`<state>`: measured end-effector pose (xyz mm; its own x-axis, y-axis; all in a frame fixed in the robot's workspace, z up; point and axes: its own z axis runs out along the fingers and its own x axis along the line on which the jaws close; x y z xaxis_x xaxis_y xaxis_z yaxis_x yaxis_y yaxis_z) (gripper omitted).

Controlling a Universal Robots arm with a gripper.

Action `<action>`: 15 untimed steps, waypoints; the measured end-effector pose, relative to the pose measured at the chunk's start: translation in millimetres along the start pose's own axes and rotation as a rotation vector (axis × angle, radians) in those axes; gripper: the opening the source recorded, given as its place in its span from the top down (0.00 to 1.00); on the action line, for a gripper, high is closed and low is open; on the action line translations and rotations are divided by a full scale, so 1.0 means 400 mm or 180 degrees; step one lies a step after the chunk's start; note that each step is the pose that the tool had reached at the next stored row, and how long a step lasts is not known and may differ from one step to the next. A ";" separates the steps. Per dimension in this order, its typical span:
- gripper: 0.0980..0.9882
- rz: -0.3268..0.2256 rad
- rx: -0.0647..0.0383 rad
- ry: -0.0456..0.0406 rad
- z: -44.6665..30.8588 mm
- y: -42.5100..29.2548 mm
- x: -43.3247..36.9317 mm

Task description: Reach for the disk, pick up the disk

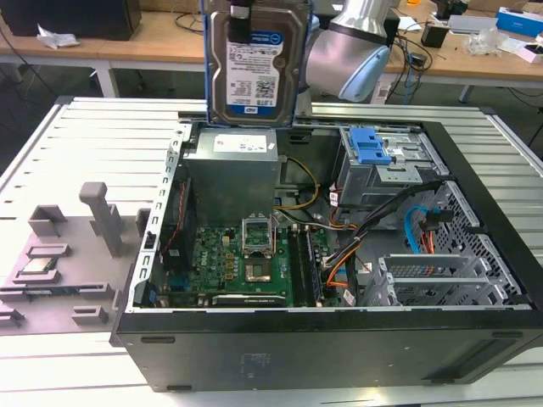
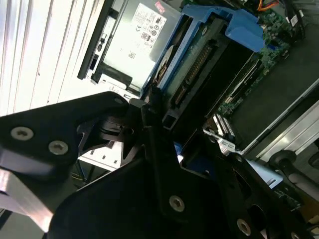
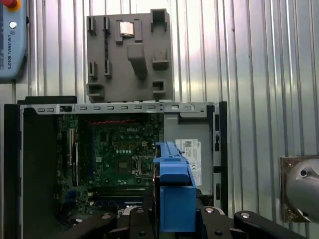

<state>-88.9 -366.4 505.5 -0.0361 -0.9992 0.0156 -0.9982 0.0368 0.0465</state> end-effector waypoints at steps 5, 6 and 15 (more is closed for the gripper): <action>0.70 0.0000 -0.0001 0.0000 -0.004 -0.089 -0.003; 0.70 0.0000 -0.0001 0.0000 -0.005 -0.097 -0.003; 0.70 0.0000 -0.0002 0.0000 -0.009 -0.185 -0.007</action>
<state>-14.9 -366.5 505.5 -0.0361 -0.9992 0.0156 -0.9982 0.0368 0.0473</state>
